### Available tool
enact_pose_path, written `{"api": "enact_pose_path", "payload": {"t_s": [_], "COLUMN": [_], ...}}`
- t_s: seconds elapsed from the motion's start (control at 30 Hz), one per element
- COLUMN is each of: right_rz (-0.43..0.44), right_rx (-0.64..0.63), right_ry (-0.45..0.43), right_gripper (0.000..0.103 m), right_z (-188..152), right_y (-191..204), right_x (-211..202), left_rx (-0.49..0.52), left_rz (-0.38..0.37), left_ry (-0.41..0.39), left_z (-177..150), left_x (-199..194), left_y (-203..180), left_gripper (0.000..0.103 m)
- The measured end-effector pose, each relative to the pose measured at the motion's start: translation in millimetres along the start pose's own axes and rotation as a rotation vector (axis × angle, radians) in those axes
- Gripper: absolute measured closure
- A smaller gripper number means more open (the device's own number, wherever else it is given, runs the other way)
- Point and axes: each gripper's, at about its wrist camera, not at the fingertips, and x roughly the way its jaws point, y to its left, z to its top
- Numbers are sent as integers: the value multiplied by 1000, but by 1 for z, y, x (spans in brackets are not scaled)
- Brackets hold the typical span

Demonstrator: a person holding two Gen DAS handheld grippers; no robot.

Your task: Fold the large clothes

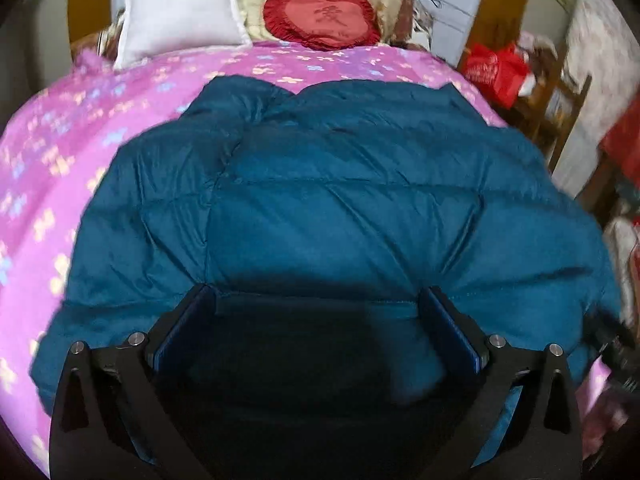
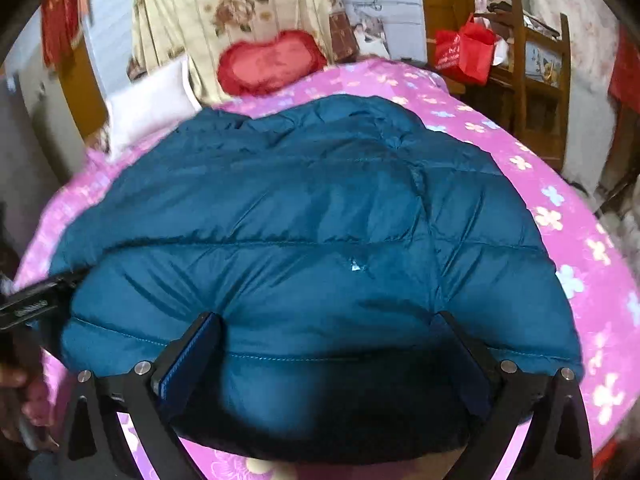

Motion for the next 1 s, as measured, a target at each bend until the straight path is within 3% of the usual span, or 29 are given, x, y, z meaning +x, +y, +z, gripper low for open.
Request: {"api": "enact_pose_path", "payload": {"t_s": [0.2, 0.27, 0.37, 0.47, 0.6, 0.77, 0.9, 1.0], "right_rz": [3, -2, -36, -49, -93, -125, -176, -199], "right_rx": [-38, -36, 14, 36, -54, -86, -76, -52], "right_ry": [13, 24, 63, -31, -200, -293, -285, -214], "right_gripper": [0, 0, 0, 0, 0, 0, 0, 0], "right_z": [-6, -7, -8, -23, -69, -120, -145, -156], "right_y": [2, 2, 6, 23, 63, 92, 91, 83], "right_x": [-1, -3, -14, -60, -125, -176, -202, -207], "left_rx": [-48, -6, -8, 19, 84, 140, 169, 174], "left_rz": [-47, -8, -11, 13, 24, 43, 56, 46], "left_ry": [-66, -18, 55, 9, -17, -5, -50, -93], "left_z": [-8, -7, 1, -12, -57, -112, -129, -133], "left_x": [-6, -7, -23, -66, -123, -160, -190, -214], "left_y": [5, -1, -2, -7, -17, -32, -36, -37], "left_gripper": [0, 0, 0, 0, 0, 0, 0, 0]}}
